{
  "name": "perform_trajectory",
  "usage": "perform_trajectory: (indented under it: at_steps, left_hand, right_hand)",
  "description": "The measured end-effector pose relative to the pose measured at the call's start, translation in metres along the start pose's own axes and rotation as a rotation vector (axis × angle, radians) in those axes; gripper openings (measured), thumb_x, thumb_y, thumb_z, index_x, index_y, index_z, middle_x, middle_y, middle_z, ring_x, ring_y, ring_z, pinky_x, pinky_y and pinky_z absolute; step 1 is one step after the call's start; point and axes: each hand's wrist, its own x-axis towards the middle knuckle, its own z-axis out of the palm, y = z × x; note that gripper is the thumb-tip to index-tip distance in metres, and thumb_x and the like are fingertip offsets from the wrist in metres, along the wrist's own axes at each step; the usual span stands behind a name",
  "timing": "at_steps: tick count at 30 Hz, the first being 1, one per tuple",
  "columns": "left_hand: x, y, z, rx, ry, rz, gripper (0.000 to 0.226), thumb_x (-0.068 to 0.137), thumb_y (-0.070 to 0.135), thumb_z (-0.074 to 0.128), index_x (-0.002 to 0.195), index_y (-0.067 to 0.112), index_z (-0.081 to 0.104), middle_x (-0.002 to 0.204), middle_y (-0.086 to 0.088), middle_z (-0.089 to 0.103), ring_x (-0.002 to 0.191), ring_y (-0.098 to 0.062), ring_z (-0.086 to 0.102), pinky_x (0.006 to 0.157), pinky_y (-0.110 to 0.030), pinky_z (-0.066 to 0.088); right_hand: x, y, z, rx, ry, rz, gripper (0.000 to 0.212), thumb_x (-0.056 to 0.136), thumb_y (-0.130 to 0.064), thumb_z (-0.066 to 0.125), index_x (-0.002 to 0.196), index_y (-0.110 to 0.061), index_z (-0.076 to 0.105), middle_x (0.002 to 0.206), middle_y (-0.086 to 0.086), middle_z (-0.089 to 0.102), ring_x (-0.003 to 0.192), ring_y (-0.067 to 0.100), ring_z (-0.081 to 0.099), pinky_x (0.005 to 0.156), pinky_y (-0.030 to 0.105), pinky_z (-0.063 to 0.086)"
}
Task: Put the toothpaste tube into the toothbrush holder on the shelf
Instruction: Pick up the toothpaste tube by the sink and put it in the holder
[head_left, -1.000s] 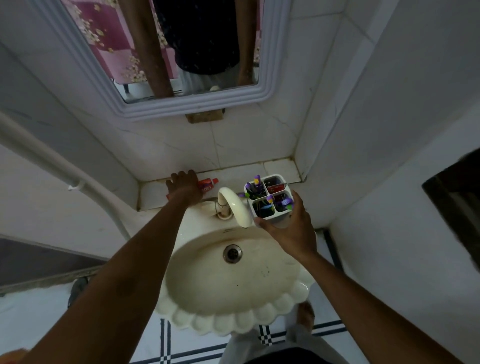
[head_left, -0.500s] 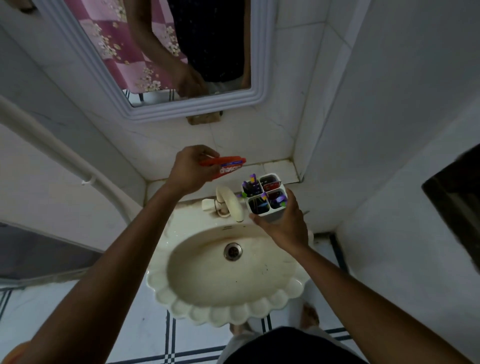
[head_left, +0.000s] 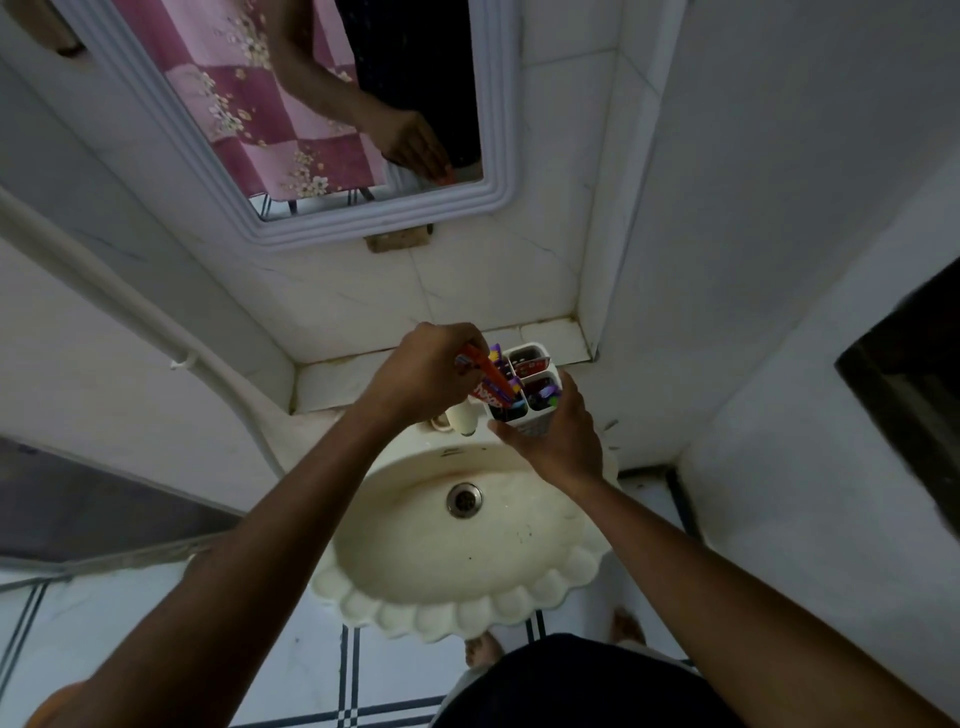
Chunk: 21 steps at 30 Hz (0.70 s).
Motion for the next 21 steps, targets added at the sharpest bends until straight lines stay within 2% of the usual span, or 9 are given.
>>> perform_trajectory:
  at_steps: [3,6,8,12,14,16,18,21]
  left_hand:
    - [0.0,0.004,0.011,0.009,-0.005,0.002,0.028,0.096,0.025,0.075,0.122,0.019,0.068,0.111,-0.003,0.078,0.096,-0.019,0.074,0.083,-0.043,0.064]
    - [0.0,0.003,0.021,0.125,0.012,0.012,0.035,0.096,0.04,0.072,0.127,0.026,0.067,0.109,0.005,0.078,0.092,-0.019,0.073,0.078,-0.042,0.063]
    - [0.003,0.002,0.026,0.238,-0.009,0.002,0.025,0.097,0.044,0.064,0.117,0.031,0.071,0.103,0.005,0.08,0.088,-0.02,0.074,0.075,-0.039,0.061]
    - [0.008,0.004,0.035,0.348,0.035,0.027,0.02,0.1,0.033,0.057,0.099,0.026,0.076,0.087,-0.001,0.078,0.077,-0.026,0.071,0.065,-0.032,0.045]
    - [0.011,0.001,0.038,0.33,0.059,0.022,0.02,0.098,0.039,0.059,0.102,0.028,0.075,0.09,0.003,0.079,0.079,-0.023,0.072,0.071,-0.033,0.048]
    - [0.014,-0.002,0.042,0.303,0.028,0.008,0.03,0.096,0.054,0.059,0.109,0.031,0.074,0.097,0.008,0.08,0.09,-0.018,0.073,0.09,-0.04,0.053]
    - [0.017,-0.004,0.047,0.291,-0.029,-0.025,0.042,0.094,0.067,0.057,0.113,0.032,0.073,0.1,0.012,0.08,0.099,-0.016,0.071,0.105,-0.047,0.046]
    - [0.018,0.0,0.055,0.273,-0.055,-0.034,0.041,0.098,0.062,0.057,0.111,0.027,0.073,0.098,0.007,0.08,0.098,-0.018,0.071,0.108,-0.05,0.042]
  right_hand:
    - [0.001,0.001,0.0,-0.007,0.011,-0.008,0.136,0.056,-0.098,0.079,0.165,-0.036,0.027,0.156,-0.002,0.056,0.137,0.027,0.061,0.1,0.055,0.062]
    - [0.001,0.001,0.0,-0.021,0.001,-0.002,0.138,0.056,-0.099,0.078,0.166,-0.035,0.025,0.158,-0.001,0.054,0.139,0.029,0.059,0.103,0.056,0.059]
    - [0.002,0.003,0.0,-0.027,0.011,0.001,0.138,0.055,-0.099,0.078,0.165,-0.034,0.026,0.157,0.0,0.055,0.139,0.03,0.06,0.102,0.055,0.059]
    - [0.003,0.004,0.001,-0.026,0.012,-0.001,0.139,0.054,-0.101,0.077,0.165,-0.033,0.028,0.158,-0.001,0.055,0.139,0.03,0.06,0.102,0.056,0.059]
    - [0.003,0.003,0.001,-0.022,0.002,0.0,0.14,0.054,-0.1,0.077,0.166,-0.033,0.025,0.16,0.0,0.053,0.14,0.031,0.058,0.105,0.057,0.058]
    - [0.002,0.003,0.001,-0.021,0.003,-0.001,0.14,0.055,-0.1,0.076,0.166,-0.034,0.024,0.161,0.001,0.052,0.14,0.032,0.058,0.104,0.058,0.058]
    - [0.002,0.003,0.001,-0.021,-0.002,0.003,0.139,0.056,-0.101,0.076,0.166,-0.035,0.023,0.16,0.001,0.052,0.14,0.033,0.058,0.103,0.058,0.058]
    - [0.001,0.003,0.002,-0.028,-0.003,0.004,0.14,0.057,-0.101,0.075,0.167,-0.034,0.022,0.161,0.002,0.052,0.141,0.033,0.058,0.104,0.058,0.058]
